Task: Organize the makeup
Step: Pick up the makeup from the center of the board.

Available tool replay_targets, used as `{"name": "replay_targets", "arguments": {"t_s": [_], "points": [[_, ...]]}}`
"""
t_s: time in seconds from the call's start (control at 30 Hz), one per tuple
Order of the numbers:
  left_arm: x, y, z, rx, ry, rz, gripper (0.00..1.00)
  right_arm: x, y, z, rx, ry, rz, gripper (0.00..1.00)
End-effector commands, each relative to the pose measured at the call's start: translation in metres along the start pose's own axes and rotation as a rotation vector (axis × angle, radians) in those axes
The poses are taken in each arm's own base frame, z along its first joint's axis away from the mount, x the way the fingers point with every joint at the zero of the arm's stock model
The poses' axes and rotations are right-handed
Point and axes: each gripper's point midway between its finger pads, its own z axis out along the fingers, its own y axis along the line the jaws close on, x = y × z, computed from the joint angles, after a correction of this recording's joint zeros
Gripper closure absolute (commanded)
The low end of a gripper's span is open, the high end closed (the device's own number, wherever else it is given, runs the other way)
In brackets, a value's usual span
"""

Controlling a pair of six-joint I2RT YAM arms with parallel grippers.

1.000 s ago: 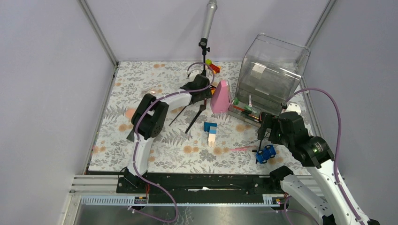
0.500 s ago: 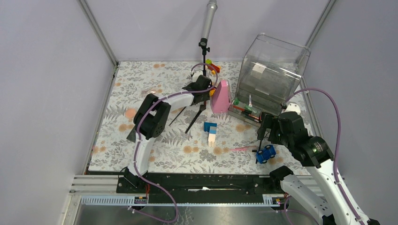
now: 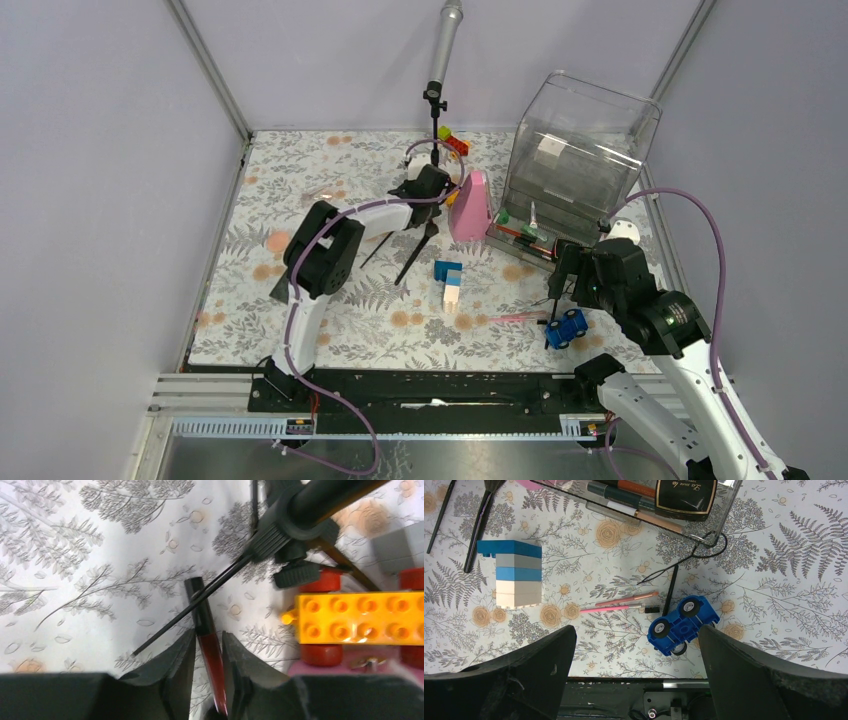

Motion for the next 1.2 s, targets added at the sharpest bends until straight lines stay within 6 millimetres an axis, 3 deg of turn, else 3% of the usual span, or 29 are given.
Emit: {"name": "replay_targets", "arguments": {"t_s": [0.0,0.13,0.33,0.5,0.6,0.8,0.9,1.17], "points": [[0.043,0.041,-0.011,-0.117,0.120,0.108,0.74,-0.005,0.004,0.002,-0.017,-0.019,-0.005,0.01],[0.042,0.045,-0.017,-0.117,0.115,0.105,0.82,-0.004,0.004,0.003,-0.018,-0.014,-0.007,0.01],[0.015,0.041,-0.037,-0.095,0.061,0.076,0.96,-0.005,0.004,0.001,-0.023,-0.023,-0.003,0.01],[-0.021,0.035,-0.071,-0.033,-0.029,0.037,1.00,-0.005,0.004,0.001,-0.023,-0.025,-0.003,0.01],[-0.032,0.027,-0.095,0.042,-0.057,-0.008,1.00,-0.006,0.004,0.000,-0.026,-0.031,-0.001,0.01],[-0.025,0.024,-0.132,0.132,-0.078,-0.039,1.00,-0.006,0.004,0.000,-0.030,-0.035,0.000,0.01],[-0.015,0.012,-0.152,0.209,-0.073,0.004,1.00,-0.006,0.005,0.000,-0.032,-0.035,0.000,0.01],[0.014,-0.052,-0.253,0.568,-0.200,0.201,1.00,-0.018,0.000,-0.012,-0.023,-0.111,0.035,0.01]]}}
